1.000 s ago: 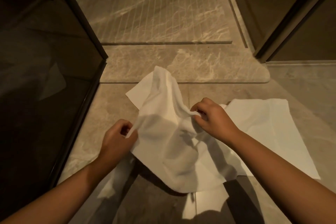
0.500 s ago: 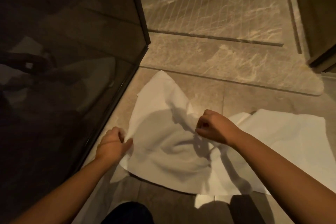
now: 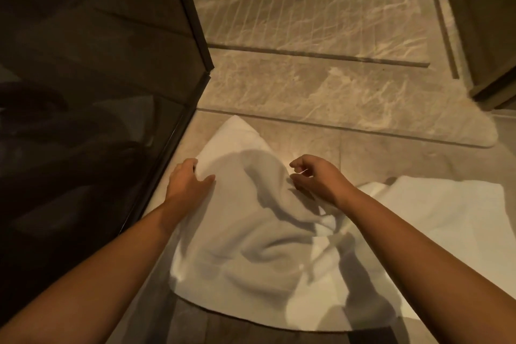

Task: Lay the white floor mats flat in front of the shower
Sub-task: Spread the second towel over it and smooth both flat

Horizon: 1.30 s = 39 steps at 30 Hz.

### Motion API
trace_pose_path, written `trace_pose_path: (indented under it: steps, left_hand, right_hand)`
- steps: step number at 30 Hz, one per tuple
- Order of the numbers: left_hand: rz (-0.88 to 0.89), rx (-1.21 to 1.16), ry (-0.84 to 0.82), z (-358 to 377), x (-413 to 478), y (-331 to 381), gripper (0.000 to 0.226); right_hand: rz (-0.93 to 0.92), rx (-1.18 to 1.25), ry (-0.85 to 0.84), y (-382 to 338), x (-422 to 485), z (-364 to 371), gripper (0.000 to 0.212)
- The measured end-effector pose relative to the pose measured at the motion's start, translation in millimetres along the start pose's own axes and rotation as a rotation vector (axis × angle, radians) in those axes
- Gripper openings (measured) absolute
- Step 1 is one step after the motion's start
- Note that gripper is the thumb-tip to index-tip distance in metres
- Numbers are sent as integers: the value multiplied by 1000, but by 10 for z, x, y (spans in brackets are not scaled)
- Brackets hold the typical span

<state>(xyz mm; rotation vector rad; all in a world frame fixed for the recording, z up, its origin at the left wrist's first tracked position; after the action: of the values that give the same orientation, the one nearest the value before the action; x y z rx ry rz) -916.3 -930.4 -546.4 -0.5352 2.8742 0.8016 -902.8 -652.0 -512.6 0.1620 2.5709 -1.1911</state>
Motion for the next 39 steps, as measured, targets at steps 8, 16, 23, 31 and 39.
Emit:
trace_pose_path:
  steps: [8, 16, 23, 31, 39]
  left_hand:
    - [-44, -384, 85, -63, 25, 16, 12]
    - [-24, -502, 24, -150, -41, -34, 28]
    - [-16, -538, 0, -219, -94, 22, 26]
    - [70, -596, 79, -592, -153, 240, 22]
    - [-157, 101, -171, -292, -220, -406, 26]
  right_hand:
    - [178, 176, -20, 174, 265, 312, 38]
    - [134, 59, 4, 81, 398, 485, 18]
    - [55, 138, 111, -65, 300, 270, 7]
    - [-302, 126, 703, -545, -116, -786, 8]
    - [-252, -275, 11, -239, -77, 20, 24]
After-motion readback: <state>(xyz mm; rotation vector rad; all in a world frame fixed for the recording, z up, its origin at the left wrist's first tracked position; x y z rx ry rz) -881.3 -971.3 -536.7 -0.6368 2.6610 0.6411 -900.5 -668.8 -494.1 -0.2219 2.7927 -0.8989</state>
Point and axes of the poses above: each hand's wrist, its own x-axis towards the middle knuckle, its own z-axis out of the palm, y = z × x, the point moved 8 cm from there along x, towards the middle knuckle, and after that the axes turned 8 degrees about y, right-handed, at the moved point
